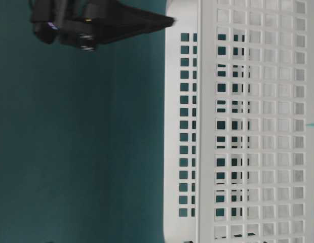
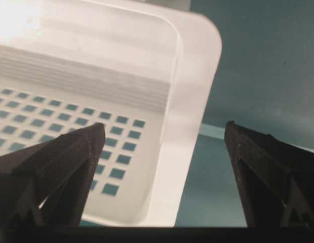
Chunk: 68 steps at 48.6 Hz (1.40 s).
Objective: Lift the white basket with both hands.
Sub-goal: 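Lower both grippers onto the basket's end rims and close on them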
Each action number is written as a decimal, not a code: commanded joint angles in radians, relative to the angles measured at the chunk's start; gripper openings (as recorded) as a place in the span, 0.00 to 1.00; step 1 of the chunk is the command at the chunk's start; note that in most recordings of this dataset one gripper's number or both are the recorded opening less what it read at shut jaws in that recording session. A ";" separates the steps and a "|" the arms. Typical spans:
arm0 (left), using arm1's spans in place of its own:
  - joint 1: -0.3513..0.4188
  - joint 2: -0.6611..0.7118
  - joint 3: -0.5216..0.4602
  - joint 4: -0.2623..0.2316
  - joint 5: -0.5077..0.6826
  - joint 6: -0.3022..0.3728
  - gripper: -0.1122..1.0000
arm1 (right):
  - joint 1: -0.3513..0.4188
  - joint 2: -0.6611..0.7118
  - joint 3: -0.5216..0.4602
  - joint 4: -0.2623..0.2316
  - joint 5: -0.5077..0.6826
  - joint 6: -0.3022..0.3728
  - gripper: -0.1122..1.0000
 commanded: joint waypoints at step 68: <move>0.005 0.344 0.029 0.003 -0.295 -0.072 0.68 | 0.025 0.137 0.153 -0.020 -0.367 0.169 0.62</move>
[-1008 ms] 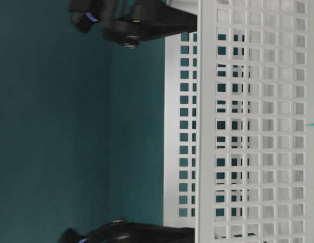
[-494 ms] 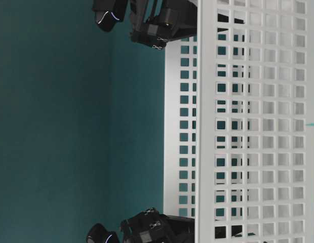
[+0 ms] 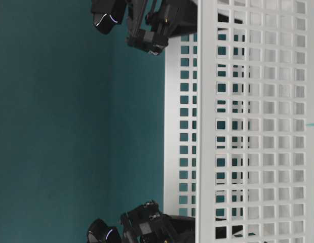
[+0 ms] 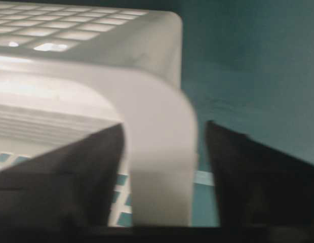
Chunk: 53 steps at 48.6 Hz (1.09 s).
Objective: Lift the white basket with both hands.
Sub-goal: 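Lower both grippers onto the basket's end rims and close on them, then lift the basket upward with both grippers holding its end rims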
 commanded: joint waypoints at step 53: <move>-0.005 -0.135 -0.075 0.008 -0.009 0.040 0.29 | 0.008 -0.078 -0.129 -0.009 0.138 0.023 0.27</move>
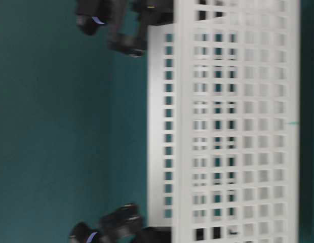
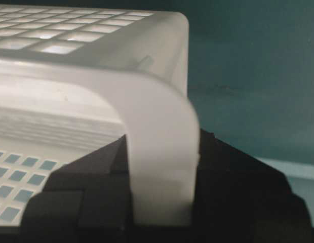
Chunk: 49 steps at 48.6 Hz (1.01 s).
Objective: Lift the white basket with both hands.
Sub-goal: 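Lift the basket upward with both grippers holding its end rims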
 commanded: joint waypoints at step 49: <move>-0.028 -0.204 -0.644 0.006 0.546 0.040 0.29 | 0.064 -0.230 -0.546 -0.002 0.495 -0.058 0.27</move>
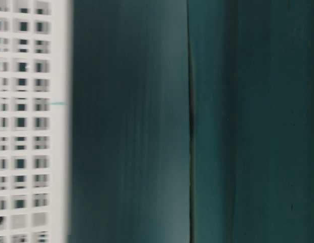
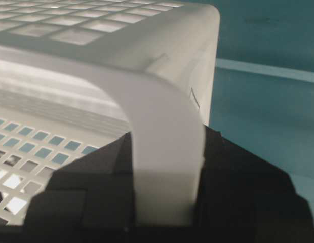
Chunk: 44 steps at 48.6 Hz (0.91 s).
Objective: Lift the white basket with both hands.
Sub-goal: 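Lift the basket upward with both grippers holding its end rims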
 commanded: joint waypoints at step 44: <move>-0.058 0.018 -0.341 0.006 0.057 0.052 0.29 | 0.075 0.021 -0.304 0.017 0.031 -0.086 0.27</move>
